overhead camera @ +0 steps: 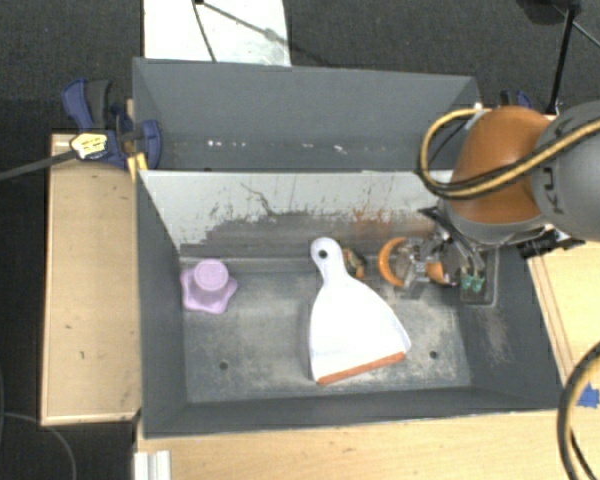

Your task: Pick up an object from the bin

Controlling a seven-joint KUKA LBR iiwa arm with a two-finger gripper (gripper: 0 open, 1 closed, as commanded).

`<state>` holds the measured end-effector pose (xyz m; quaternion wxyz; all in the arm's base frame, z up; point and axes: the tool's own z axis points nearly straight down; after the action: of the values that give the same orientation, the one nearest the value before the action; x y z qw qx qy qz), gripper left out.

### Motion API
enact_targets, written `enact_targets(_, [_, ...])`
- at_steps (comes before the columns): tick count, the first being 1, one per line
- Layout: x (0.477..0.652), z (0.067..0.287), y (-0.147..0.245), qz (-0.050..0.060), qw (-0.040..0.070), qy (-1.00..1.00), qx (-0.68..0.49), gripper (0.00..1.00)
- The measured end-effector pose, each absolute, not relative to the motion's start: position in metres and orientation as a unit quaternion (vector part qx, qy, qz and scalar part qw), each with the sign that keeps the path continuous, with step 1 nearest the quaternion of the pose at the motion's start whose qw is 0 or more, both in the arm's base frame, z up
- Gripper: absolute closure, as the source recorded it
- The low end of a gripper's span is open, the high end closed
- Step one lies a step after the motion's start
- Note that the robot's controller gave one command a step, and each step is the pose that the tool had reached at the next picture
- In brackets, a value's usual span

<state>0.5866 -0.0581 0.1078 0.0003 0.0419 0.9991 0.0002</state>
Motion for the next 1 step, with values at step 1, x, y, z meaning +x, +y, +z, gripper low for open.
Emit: enact_targets(1, [0.5856,0.1254,-0.0580,0.000,-0.001,0.999,0.042,1.00])
